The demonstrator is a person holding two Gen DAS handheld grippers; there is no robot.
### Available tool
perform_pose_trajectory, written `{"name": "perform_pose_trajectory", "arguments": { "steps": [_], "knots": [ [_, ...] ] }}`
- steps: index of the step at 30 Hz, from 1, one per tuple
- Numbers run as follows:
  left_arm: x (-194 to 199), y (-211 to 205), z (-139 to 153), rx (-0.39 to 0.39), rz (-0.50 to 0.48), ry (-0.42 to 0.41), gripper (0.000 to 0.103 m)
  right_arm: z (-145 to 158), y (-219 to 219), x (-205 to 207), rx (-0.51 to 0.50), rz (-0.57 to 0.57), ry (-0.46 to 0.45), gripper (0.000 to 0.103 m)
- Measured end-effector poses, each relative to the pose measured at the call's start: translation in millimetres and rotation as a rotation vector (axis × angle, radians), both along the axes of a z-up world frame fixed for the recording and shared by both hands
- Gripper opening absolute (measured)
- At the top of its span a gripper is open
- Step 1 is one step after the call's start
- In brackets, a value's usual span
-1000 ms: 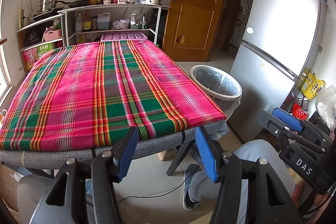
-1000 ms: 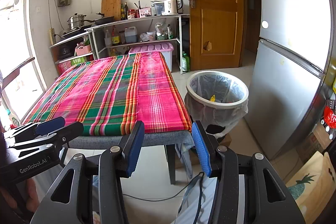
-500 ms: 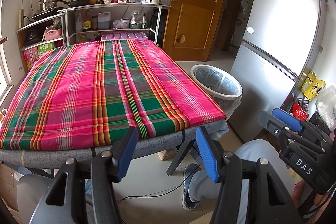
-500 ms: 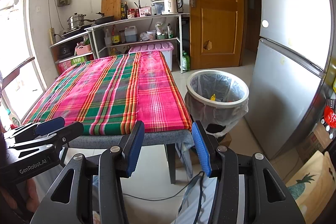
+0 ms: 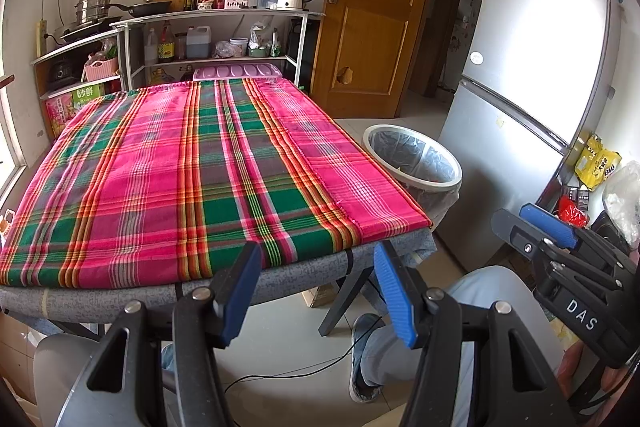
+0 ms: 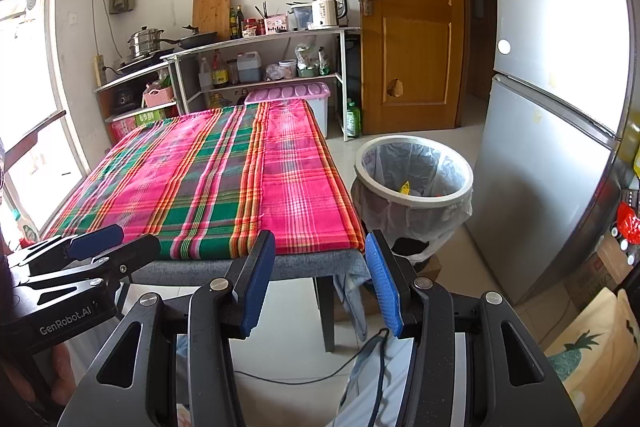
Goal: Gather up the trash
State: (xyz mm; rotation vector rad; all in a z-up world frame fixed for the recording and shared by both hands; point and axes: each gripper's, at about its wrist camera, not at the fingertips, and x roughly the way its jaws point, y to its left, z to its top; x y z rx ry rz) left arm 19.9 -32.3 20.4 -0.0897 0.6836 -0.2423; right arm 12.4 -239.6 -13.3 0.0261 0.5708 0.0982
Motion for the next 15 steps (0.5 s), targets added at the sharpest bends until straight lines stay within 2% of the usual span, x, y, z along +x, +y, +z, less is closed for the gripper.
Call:
{"name": "perform_pose_trajectory", "arguments": {
  "steps": [15],
  "knots": [
    [1.1, -2.2, -1.5, -0.005, 0.0, 0.006, 0.061, 0.5, -0.8, 1.0, 0.0, 0.001, 0.001, 0.048]
  ]
}}
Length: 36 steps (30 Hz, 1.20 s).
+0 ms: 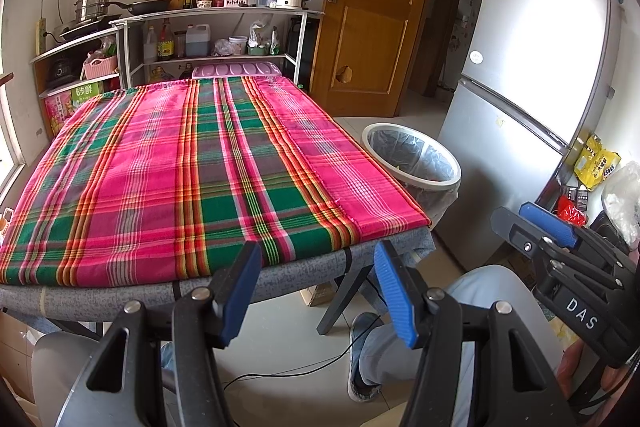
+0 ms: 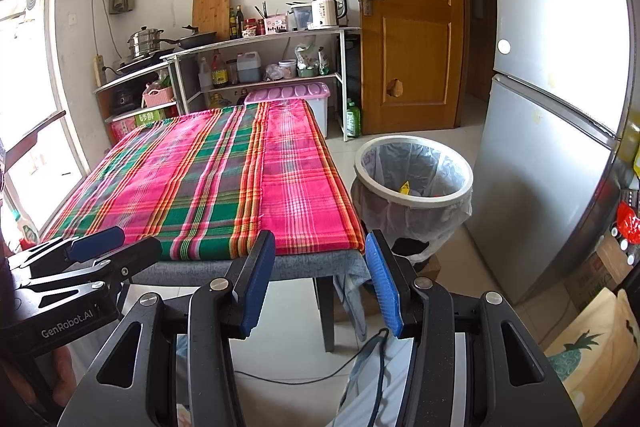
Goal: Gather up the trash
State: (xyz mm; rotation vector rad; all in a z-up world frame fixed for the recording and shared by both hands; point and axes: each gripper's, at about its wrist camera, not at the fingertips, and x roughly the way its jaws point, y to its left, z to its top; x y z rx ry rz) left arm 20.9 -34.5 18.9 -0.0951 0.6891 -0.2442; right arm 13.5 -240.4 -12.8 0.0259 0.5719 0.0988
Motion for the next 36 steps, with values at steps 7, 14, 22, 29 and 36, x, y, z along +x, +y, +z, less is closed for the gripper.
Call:
{"name": "perform_pose_trajectory", "arguments": {
  "steps": [7, 14, 22, 29, 36],
  "knots": [
    [0.2, -1.5, -1.6, 0.004, 0.002, 0.004, 0.061, 0.5, -0.1, 0.1, -0.001, -0.001, 0.0, 0.048],
    [-2.2, -5.9, -2.3, 0.032, -0.008, -0.002, 0.061, 0.0, -0.9, 0.3, -0.001, 0.0, -0.001, 0.048],
    [-1.9, -7.2, -1.8, 0.041, -0.008, -0.004, 0.061, 0.6, -1.0, 0.5, -0.001, 0.001, -0.001, 0.048],
    [-2.0, -6.5, -1.1, 0.04, -0.007, -0.004, 0.061, 0.8, -0.5, 0.4, -0.001, 0.0, 0.0, 0.048],
    [-2.9, -8.4, -0.2, 0.052, -0.01, -0.011, 0.062, 0.2, -0.8, 0.0, -0.002, -0.001, 0.001, 0.048]
  ]
}}
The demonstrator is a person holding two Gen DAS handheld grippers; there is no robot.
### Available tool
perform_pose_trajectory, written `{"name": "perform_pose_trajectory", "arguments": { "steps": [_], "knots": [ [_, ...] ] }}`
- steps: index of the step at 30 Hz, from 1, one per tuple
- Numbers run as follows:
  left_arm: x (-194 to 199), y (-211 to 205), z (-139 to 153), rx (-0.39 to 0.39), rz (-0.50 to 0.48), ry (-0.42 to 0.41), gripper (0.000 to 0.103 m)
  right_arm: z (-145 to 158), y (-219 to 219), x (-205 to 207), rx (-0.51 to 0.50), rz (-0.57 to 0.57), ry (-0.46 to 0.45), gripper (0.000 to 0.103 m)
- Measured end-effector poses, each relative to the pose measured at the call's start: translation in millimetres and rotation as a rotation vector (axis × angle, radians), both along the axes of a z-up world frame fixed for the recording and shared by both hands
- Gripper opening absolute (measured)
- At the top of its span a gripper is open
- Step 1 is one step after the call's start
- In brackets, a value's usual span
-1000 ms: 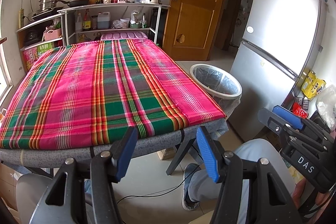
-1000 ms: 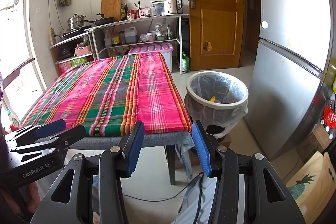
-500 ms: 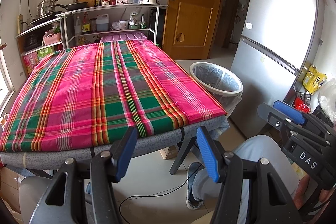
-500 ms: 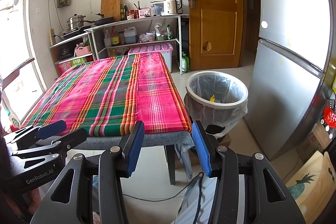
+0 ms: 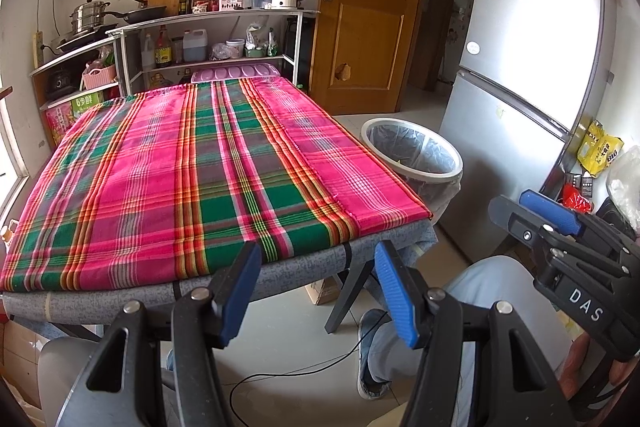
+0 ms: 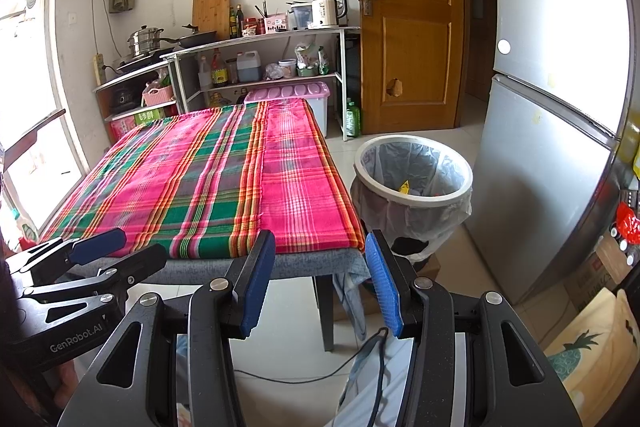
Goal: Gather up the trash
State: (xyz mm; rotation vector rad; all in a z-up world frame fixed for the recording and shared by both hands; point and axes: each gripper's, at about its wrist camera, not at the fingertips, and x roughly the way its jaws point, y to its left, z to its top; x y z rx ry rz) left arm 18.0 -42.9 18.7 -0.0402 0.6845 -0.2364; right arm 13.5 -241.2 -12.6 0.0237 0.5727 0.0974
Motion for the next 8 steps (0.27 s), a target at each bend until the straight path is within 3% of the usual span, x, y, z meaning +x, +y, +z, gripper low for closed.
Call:
{"name": "perform_pose_trajectory", "arguments": {
  "steps": [8],
  "knots": [
    [-1.4, -0.3, 0.9, 0.009, 0.003, -0.013, 0.064, 0.1, -0.1, 0.3, 0.0, 0.001, 0.001, 0.048]
  ]
}}
